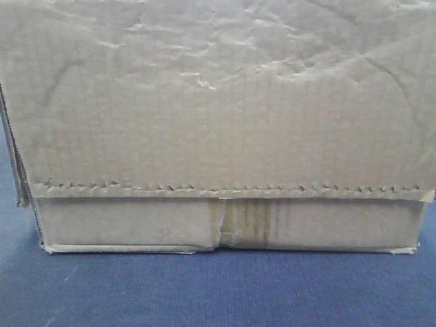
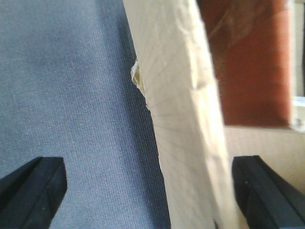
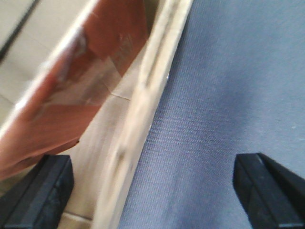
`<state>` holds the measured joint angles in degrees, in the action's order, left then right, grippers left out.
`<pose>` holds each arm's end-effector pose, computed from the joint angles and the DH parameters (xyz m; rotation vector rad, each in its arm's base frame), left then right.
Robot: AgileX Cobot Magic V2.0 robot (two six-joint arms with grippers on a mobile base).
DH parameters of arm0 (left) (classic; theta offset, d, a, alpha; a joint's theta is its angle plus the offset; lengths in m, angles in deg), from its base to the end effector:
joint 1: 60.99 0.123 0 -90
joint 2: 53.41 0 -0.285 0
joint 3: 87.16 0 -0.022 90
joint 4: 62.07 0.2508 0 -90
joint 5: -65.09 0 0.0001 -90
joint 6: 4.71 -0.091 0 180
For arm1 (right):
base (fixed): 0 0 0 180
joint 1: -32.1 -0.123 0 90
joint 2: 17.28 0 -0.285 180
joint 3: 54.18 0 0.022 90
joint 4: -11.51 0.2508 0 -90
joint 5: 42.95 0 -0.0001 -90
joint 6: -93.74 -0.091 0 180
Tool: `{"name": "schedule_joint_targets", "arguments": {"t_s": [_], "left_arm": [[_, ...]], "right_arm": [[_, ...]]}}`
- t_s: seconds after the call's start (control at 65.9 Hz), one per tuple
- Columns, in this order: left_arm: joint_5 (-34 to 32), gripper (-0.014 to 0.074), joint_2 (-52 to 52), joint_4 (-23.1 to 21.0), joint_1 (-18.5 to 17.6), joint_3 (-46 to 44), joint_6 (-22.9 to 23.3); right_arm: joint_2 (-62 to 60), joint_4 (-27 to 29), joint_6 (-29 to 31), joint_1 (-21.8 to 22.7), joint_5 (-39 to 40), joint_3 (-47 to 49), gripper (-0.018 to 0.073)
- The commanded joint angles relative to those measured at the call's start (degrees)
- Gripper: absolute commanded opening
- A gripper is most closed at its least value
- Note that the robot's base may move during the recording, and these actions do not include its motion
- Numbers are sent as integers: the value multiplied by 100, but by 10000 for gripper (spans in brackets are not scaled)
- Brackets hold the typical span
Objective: Stack two boxes on right shelf middle
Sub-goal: 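Lift the two stacked boxes off the bench with both grippers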
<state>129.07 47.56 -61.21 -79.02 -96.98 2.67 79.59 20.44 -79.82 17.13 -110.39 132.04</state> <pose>0.3271 -0.1052 0.3372 0.2566 2.7006 -0.1118 0.3048 0.0950 0.3417 -0.4694 2.7211 0.2543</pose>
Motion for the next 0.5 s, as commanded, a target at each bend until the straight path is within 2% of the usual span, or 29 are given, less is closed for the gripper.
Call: {"name": "schedule_joint_targets", "arguments": {"t_s": [0.0,0.091,0.167,0.228,0.303,0.334,0.364,0.379,0.485], "left_arm": [[-79,599,3,-48,14,-6,-14],[-99,588,3,-48,14,-6,-14],[-99,519,3,-48,14,-6,-14],[-88,384,3,-48,14,-6,-14],[-88,122,3,-48,14,-6,-14],[-88,44,3,-48,14,-6,-14],[-88,-91,3,-48,14,-6,-14],[-88,-118,3,-48,14,-6,-14],[-78,-111,-21,-86,14,-17,-14]], "right_arm": [[87,-25,2,-17,129,35,495],[114,-25,2,-17,196,35,371],[114,-25,2,-17,232,35,195],[114,-25,2,-17,232,35,32],[114,-25,2,-17,232,35,-166],[114,-25,-12,-17,255,35,-165],[114,-25,-12,-17,267,35,-153],[114,-25,-12,-17,267,35,-152],[114,-25,-12,-17,291,35,-153]]}}
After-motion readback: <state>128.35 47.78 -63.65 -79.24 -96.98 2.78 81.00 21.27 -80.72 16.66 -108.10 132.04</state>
